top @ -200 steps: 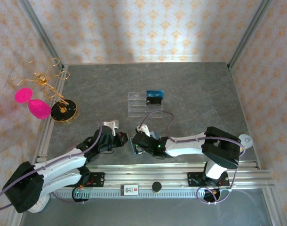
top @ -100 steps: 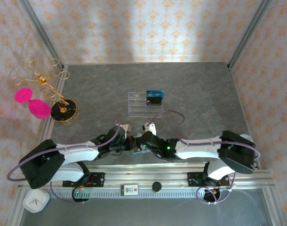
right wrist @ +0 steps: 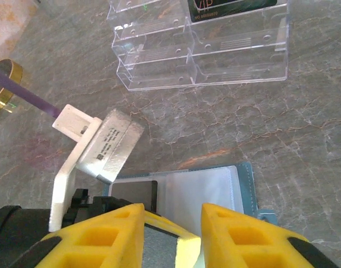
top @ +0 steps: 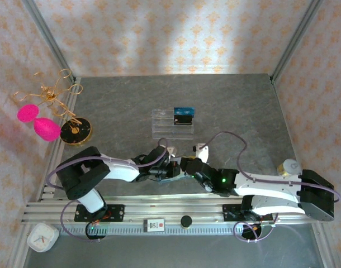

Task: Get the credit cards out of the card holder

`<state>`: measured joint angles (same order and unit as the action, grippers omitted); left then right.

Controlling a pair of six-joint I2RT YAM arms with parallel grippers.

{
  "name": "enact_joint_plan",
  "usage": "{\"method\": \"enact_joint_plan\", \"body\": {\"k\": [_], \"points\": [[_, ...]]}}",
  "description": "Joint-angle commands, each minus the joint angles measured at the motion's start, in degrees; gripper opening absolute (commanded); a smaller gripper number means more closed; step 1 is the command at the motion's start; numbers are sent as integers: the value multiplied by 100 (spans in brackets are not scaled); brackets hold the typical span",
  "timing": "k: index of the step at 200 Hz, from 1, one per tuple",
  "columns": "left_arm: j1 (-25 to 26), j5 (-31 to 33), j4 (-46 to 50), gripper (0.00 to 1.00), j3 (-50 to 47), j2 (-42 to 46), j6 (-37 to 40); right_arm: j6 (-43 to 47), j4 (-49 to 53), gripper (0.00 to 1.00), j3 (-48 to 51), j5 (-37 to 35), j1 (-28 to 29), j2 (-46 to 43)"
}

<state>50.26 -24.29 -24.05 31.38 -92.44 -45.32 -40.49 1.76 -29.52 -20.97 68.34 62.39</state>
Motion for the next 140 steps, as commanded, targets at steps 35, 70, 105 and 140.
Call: {"method": "enact_joint_plan", "body": {"k": [35, 70, 105, 140], "points": [[-212, 1083, 824, 3, -655, 2308, -54, 283, -389, 26, 13, 1051, -487, 103], [-702, 1106, 1194, 2, -1500, 3374, -123, 788, -509, 24, -664, 2535, -703, 1170], [-778, 954, 758, 2, -1566, 3053, 70, 811, -643, 22, -1083, 3421, -914, 2167], [-780, 783, 368, 0, -1361, 2623, 261, 634, -647, 19, -1161, 3701, -1251, 2584]]}}
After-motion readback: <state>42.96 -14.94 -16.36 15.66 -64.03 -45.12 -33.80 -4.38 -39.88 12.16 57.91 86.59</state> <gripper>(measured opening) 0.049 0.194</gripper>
